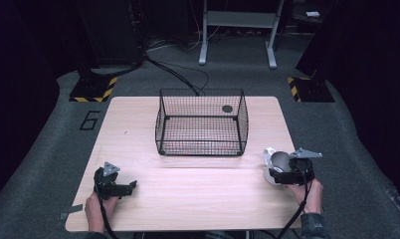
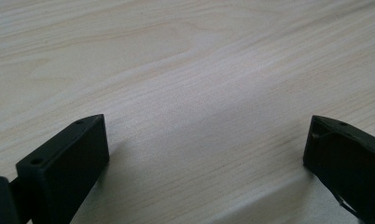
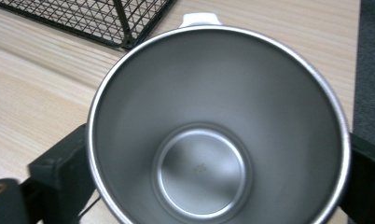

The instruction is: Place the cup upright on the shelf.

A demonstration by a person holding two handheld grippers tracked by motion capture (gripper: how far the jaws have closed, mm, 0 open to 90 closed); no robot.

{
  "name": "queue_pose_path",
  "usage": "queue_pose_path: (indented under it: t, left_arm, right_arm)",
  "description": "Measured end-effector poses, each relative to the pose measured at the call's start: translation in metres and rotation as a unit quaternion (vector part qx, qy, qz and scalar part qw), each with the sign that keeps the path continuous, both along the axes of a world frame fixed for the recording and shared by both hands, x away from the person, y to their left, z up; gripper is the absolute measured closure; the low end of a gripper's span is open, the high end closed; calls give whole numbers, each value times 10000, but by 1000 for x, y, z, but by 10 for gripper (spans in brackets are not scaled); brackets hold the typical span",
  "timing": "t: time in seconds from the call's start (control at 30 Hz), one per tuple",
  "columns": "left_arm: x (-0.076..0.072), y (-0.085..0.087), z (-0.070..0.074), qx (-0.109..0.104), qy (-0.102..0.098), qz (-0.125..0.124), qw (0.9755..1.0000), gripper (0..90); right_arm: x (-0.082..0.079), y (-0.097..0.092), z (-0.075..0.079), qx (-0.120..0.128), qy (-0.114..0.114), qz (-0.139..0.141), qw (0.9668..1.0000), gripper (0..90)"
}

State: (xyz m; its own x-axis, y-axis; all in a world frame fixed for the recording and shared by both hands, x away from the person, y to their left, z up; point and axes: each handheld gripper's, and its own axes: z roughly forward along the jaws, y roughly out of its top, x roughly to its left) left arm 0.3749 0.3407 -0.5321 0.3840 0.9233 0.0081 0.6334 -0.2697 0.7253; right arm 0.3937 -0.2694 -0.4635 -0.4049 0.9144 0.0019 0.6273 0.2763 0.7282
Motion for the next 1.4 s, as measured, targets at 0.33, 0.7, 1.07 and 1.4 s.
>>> queue_pose_path:
  t: [0.33, 0.7, 1.07, 1.4]
  left_arm:
    - [1, -1, 0, -12, -3, 171, 9999, 0]
    - [2, 0, 0, 21, 36, 70, 10000, 0]
    - [3, 1, 0, 20, 23, 6, 10000, 1]
    - [2, 0, 0, 15, 14, 55, 10000, 3]
  right_arm:
    - [-1, 1, 1, -8, 18, -63, 10000, 67]
    - [-4, 0, 2, 74, -40, 24, 10000, 70]
    - [-9, 10, 14, 134, -115, 210, 9996, 71]
    - [-11, 24, 21, 209, -143, 420, 9988, 71]
